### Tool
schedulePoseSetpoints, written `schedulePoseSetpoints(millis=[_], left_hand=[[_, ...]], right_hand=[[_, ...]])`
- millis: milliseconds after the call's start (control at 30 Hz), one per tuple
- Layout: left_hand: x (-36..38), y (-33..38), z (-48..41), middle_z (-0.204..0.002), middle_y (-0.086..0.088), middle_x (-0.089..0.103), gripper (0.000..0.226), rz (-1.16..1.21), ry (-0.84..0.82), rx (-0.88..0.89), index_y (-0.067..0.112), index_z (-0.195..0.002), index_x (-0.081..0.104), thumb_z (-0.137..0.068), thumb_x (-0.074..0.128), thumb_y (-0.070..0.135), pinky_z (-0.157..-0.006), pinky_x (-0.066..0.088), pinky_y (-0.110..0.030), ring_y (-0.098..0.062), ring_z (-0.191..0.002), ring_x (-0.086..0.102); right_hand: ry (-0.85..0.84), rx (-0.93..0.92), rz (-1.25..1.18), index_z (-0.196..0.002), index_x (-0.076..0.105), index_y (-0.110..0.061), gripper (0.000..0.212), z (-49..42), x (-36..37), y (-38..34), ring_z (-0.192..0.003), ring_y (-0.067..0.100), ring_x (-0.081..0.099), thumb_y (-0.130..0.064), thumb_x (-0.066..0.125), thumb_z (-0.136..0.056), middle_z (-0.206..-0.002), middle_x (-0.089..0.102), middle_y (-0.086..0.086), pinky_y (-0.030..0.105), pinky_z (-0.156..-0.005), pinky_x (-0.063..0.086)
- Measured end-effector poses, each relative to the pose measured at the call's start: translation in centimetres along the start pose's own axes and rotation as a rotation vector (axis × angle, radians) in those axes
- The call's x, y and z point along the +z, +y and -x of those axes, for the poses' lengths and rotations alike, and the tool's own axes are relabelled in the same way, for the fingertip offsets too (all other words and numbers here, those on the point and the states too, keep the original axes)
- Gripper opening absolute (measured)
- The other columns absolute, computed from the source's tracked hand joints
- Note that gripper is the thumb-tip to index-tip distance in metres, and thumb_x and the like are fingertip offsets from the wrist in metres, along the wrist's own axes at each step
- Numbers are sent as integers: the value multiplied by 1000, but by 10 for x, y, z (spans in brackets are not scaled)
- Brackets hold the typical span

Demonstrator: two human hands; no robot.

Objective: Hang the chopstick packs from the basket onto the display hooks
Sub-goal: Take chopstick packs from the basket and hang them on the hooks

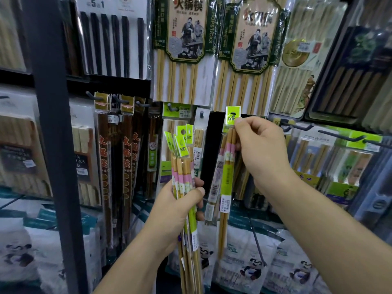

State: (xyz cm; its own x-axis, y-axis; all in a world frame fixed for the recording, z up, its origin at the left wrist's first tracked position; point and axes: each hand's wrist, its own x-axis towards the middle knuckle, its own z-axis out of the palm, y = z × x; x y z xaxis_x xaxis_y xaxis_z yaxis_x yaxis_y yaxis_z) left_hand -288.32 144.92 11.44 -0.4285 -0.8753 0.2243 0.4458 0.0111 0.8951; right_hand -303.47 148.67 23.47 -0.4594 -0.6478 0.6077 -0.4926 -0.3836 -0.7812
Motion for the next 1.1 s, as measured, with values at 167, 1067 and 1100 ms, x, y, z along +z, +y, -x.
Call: schedulePoseSetpoints(millis=[167,1067,1100], left_hand=[[0,-1,0,-64,-2,59,17,-14,-8,16,8,-106,66,-97,59,-5,-57,56,-31,-16,-58,62],[0,0,0,-81,-5,73,13,-128,10,85,32,-79,73,-74,82,25,-79,60,-47,-23,-77,71],[-1,0,0,-78,-7,71,12,-109,7,83,31,-79,72,-75,81,24,-75,61,-46,-23,-73,69]], right_hand=[[26,22,29,-76,67,-2,36,-4,2,6,-55,19,63,-24,57,-102,-66,64,17,29,-59,57],[-119,36,-22,-81,71,-14,25,30,5,13,-64,7,56,-27,62,-99,-71,66,2,31,-68,51],[-95,42,-28,-80,71,-13,26,26,3,12,-65,10,55,-29,62,-100,-75,67,10,34,-69,51]])
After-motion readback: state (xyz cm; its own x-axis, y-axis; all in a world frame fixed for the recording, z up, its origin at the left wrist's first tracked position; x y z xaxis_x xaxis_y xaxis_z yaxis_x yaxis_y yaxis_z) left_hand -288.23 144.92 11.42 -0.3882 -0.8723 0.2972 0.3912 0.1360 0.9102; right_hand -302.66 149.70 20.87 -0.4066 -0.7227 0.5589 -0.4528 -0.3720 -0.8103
